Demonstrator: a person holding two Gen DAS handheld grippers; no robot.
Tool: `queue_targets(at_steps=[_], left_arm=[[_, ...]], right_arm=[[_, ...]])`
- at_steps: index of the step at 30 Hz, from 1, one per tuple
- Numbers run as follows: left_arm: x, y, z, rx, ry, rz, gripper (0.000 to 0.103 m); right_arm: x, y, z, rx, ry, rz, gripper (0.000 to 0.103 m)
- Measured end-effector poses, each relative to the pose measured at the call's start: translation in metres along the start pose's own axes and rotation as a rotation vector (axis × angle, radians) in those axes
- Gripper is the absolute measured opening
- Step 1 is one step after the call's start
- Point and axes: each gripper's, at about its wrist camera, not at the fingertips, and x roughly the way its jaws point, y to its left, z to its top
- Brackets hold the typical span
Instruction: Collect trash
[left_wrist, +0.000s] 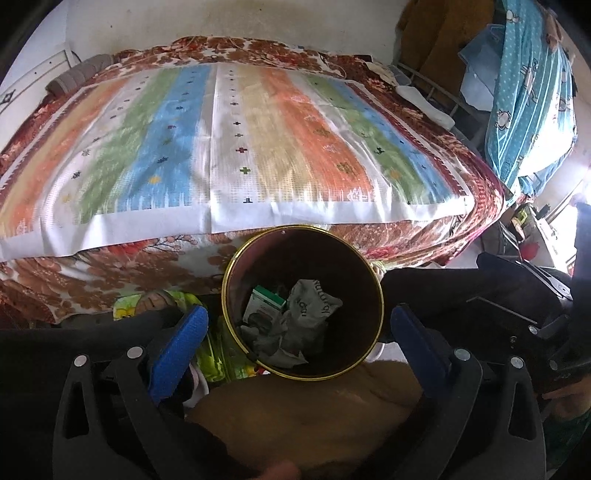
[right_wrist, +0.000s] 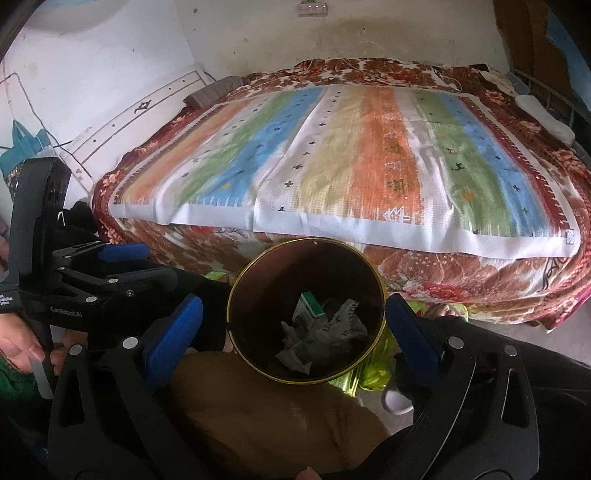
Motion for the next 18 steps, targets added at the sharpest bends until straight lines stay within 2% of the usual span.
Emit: queue_targets(at_steps=[9,15,18], left_arm=[[-0.0011,-0.0024,0.0012,-0.004,-0.008,-0.008,0.097],[0.0011,-0.0080,0.0014,0.020,-0.004,0.029,0.097],[0.0019,-0.0087,0.0006,0.022,0.004,0.019,0.097]], right_arm=[[0.0004,-0.0015,0.0001,0.009,-0.001,0.004,0.094],[0.0018,-0.0005,-0.0001,0.005,0.006,0.009,0.094],[0.0026,-0.0010,-0.0011,0.005,0.011,0.010,0.094]])
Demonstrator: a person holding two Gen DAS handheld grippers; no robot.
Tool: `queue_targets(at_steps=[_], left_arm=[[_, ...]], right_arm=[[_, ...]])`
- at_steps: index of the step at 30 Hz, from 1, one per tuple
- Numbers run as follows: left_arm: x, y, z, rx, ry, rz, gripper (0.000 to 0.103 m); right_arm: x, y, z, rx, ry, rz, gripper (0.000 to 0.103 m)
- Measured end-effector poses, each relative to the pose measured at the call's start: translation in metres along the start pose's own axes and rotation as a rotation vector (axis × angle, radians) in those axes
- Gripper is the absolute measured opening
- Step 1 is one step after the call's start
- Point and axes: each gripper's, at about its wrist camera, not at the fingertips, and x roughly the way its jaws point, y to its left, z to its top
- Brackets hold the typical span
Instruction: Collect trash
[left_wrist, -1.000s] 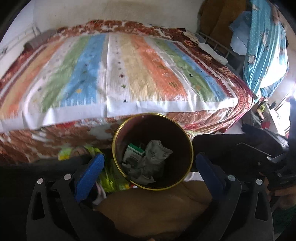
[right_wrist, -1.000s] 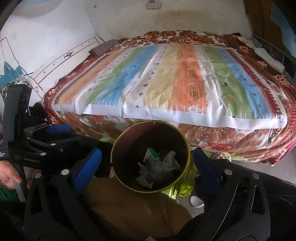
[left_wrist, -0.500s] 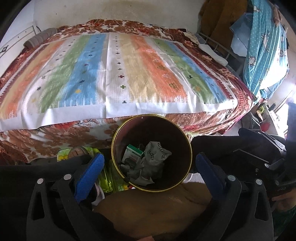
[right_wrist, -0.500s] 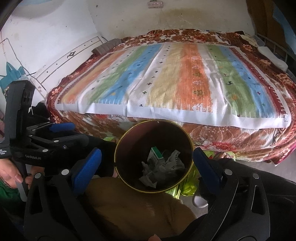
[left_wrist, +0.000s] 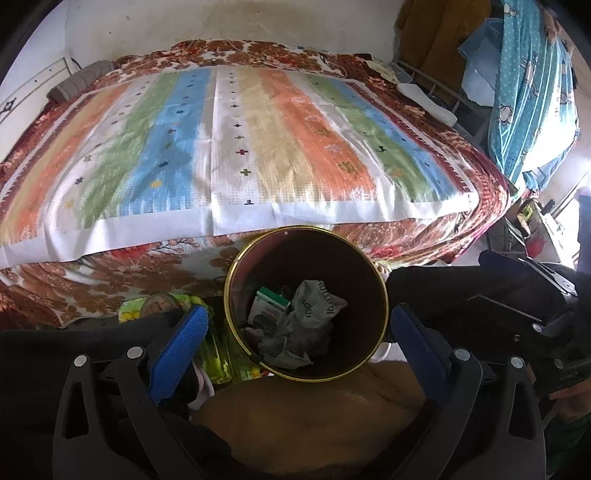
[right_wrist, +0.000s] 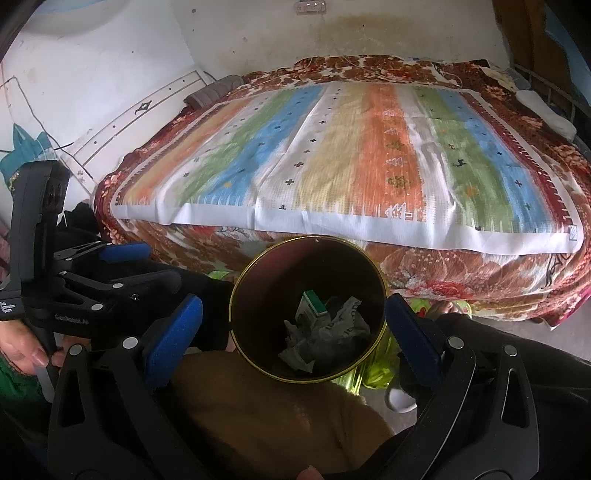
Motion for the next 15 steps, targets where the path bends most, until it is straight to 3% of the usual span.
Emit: queue_targets(at_steps=[15], left_arm=[[0.0027,0.0041,-0.0016,-0.035,0.021,-0.014,0.097]], right_arm=[[0.0023,0.0004,-0.0011,0.001,0.005,0.011,0.094]])
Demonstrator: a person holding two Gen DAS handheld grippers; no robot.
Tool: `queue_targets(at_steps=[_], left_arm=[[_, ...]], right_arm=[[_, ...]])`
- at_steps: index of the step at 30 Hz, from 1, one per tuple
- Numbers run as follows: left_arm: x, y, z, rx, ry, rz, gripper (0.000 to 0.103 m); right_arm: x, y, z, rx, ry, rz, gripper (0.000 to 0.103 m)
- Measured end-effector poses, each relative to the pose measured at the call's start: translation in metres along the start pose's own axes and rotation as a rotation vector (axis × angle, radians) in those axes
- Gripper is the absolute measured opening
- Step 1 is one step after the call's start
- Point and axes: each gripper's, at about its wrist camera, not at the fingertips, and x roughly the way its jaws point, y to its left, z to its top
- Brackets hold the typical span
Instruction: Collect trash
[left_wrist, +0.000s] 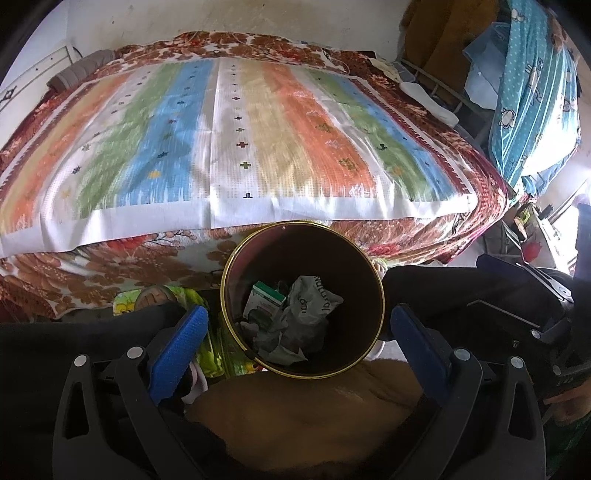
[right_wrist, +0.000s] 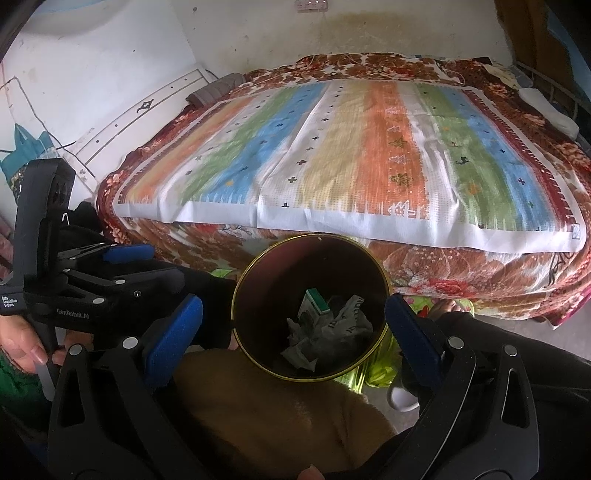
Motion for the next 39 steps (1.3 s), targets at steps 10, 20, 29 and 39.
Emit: queue_targets(at_steps=[10,20,29,39], left_arm=[[0.0014,0.0009,0.0000,-0.004,0.006,-0.003,0.097],[0.0022,0.0014,0.0001,-0.005,0.007,-0.001,0.097],[0.0021,0.0016,0.0003,-0.005,0.008,-0.002,0.097],[0.0023,0.0013,0.0004,-0.005,0.009,-0.002,0.097]], right_arm=[[0.0016,0.0004,-0.0009,-0.001,0.005,0.007,0.094],[0.0001,-0.0018,-0.0011,0.005,0.012,0.021,0.094],[0.0002,-0.0009,-0.0011,0.004,0.012,0.022,0.094],[0.0002,-0.0011,-0.0006,0.006,0.012,0.022,0.094]])
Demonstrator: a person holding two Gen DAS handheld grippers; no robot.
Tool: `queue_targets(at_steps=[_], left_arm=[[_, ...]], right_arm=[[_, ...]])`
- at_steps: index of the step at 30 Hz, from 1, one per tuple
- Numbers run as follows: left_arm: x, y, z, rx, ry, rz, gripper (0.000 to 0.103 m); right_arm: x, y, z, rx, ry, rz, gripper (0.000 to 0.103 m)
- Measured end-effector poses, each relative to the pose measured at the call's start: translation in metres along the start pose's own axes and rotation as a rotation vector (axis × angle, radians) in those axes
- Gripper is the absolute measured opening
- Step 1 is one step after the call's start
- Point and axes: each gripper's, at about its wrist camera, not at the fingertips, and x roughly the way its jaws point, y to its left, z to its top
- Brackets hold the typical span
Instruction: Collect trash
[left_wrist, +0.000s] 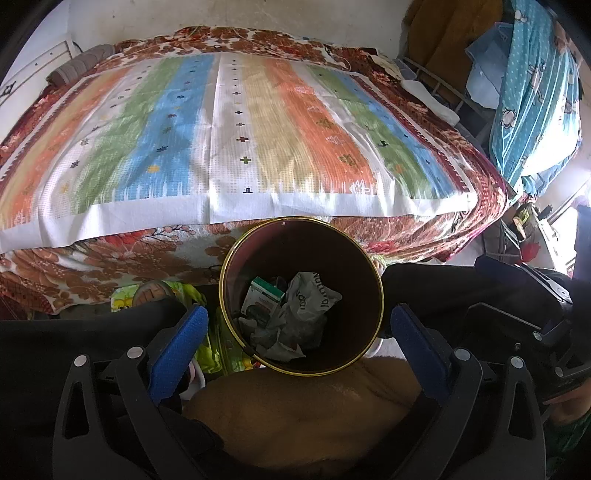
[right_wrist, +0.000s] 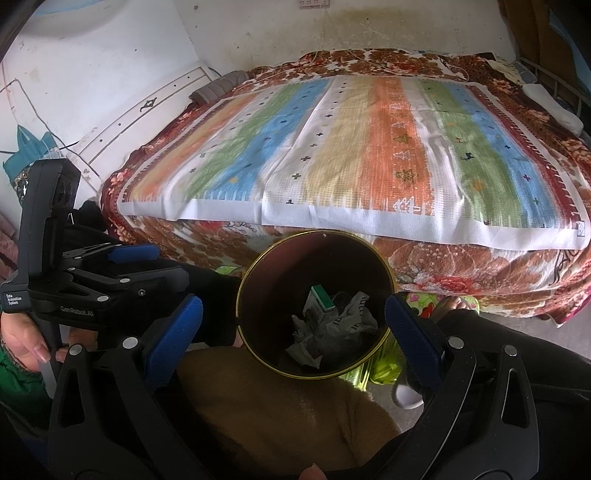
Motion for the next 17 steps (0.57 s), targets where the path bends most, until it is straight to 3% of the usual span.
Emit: queue_targets(at_steps=[17], left_arm=[[0.0052,-0.0007,-0.0058,-0.014,0.021,-0.005,0.097]], right_arm=[[-0.0001,-0.0003,0.0007,0.001,0.002,0.000,0.094]])
